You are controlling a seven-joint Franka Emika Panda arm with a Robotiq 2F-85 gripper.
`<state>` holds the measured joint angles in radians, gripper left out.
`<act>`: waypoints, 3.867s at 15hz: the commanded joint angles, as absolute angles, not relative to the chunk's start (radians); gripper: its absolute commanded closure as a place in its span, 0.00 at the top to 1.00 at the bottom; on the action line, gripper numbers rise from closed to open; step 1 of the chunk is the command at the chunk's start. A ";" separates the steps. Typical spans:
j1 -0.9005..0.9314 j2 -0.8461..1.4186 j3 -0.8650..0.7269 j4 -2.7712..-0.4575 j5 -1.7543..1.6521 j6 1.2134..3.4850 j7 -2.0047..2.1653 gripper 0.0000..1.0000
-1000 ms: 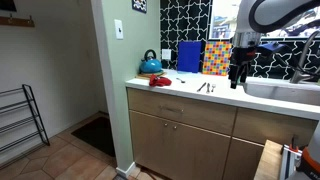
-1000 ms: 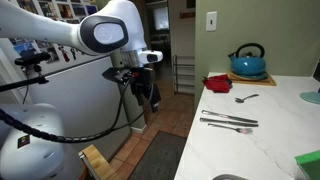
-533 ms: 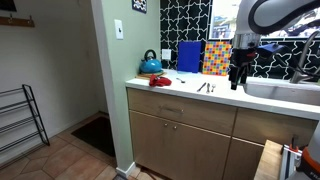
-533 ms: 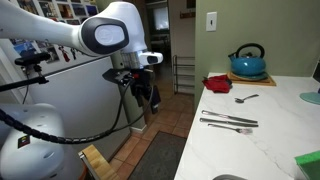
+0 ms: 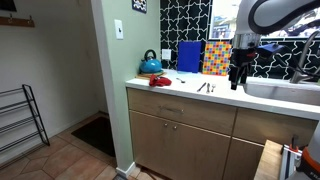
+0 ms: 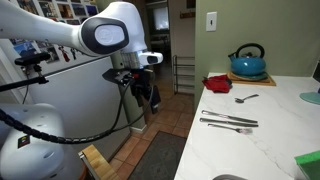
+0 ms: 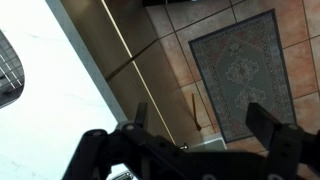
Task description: Take the spoon off of the hand towel
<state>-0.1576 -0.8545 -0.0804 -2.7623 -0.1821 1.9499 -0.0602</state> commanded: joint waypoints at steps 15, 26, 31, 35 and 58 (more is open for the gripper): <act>-0.089 -0.422 -0.044 -2.237 0.098 1.942 0.174 1.00; -0.049 -0.007 0.055 -1.868 -0.239 2.212 0.317 1.00; 0.014 0.142 0.040 -1.730 -0.533 2.216 0.322 1.00; 0.031 0.143 0.022 -1.735 -0.558 2.230 0.320 1.00; 0.016 0.412 0.002 -1.517 -0.478 2.273 -0.178 1.00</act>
<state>0.0136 0.3550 0.0062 -1.5733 -0.5211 2.2529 -0.1006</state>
